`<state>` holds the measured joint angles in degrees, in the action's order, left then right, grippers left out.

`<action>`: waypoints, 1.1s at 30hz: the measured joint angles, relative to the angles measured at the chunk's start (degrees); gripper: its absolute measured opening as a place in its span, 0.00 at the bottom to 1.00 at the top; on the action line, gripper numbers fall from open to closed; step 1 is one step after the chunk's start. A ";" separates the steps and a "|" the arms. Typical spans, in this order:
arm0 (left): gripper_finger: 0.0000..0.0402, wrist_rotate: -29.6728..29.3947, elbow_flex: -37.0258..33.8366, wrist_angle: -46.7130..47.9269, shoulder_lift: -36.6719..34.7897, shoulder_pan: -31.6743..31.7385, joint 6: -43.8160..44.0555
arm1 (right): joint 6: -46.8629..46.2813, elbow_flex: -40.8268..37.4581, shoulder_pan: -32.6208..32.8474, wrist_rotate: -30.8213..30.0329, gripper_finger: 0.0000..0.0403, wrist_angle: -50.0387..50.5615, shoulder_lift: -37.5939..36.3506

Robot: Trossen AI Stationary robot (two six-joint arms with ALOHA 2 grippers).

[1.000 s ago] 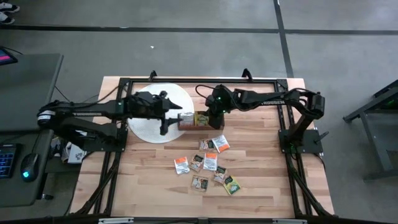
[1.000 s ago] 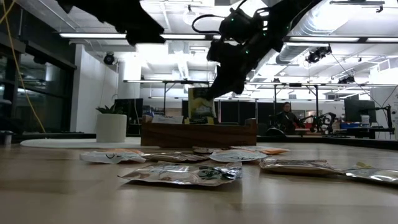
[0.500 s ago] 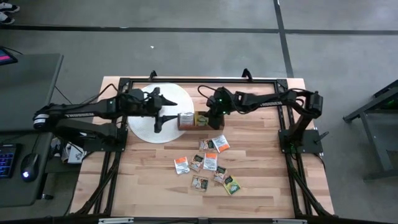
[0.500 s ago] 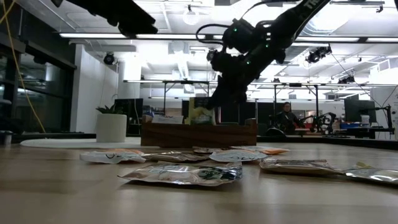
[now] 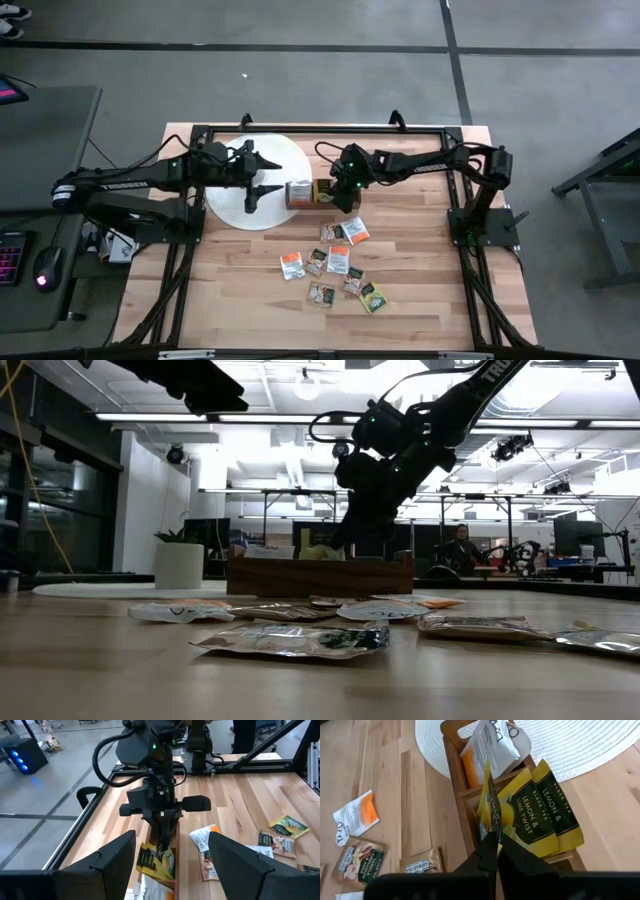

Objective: Pick & Place Tea
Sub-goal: Put the yellow tea bag into the middle section of the wooden organizer

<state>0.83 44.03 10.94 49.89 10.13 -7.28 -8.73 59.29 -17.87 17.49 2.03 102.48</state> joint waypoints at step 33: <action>0.62 3.26 -1.71 -1.11 1.05 -3.21 3.66 | 5.13 -0.08 3.65 3.14 0.40 28.66 -24.09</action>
<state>4.09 42.32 9.83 50.94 6.92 -3.62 -3.60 59.21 -14.22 20.63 30.69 78.39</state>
